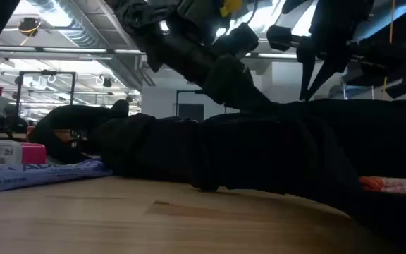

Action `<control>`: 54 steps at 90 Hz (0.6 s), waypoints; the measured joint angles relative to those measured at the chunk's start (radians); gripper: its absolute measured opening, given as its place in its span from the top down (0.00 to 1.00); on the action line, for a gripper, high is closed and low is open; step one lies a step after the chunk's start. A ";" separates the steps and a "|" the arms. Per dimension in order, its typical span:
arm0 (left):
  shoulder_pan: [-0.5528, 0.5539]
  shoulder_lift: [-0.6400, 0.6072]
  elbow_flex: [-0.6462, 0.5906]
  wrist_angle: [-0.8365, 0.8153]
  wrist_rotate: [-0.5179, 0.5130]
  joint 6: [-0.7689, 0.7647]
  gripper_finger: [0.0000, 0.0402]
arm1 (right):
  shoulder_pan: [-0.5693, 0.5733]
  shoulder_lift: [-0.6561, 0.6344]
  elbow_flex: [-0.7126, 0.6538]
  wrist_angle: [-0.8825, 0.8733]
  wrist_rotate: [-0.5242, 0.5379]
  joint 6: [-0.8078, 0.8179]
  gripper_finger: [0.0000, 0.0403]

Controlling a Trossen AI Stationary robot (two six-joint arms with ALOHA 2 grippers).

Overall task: Unpack backpack
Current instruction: Open the black backpack

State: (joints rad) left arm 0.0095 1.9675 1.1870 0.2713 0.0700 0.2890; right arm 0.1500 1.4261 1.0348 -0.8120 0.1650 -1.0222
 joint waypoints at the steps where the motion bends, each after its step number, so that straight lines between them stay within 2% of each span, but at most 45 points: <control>1: 0.001 0.000 0.000 0.001 0.000 0.000 0.62 | 0.000 0.000 0.000 0.000 0.000 0.000 1.00; 32: 0.011 0.000 0.000 -0.007 0.017 -0.002 0.71 | 0.000 0.000 0.000 0.003 0.000 0.000 1.00; 43: 0.012 0.000 0.000 -0.008 0.019 0.003 0.79 | 0.000 0.000 0.000 0.004 0.000 0.000 1.00; 54: 0.012 0.000 0.000 -0.009 0.016 0.016 0.92 | 0.000 0.000 0.000 0.003 0.000 0.000 1.00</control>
State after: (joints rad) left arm 0.0216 1.9678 1.1870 0.2626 0.0862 0.3047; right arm 0.1501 1.4261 1.0348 -0.8085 0.1646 -1.0222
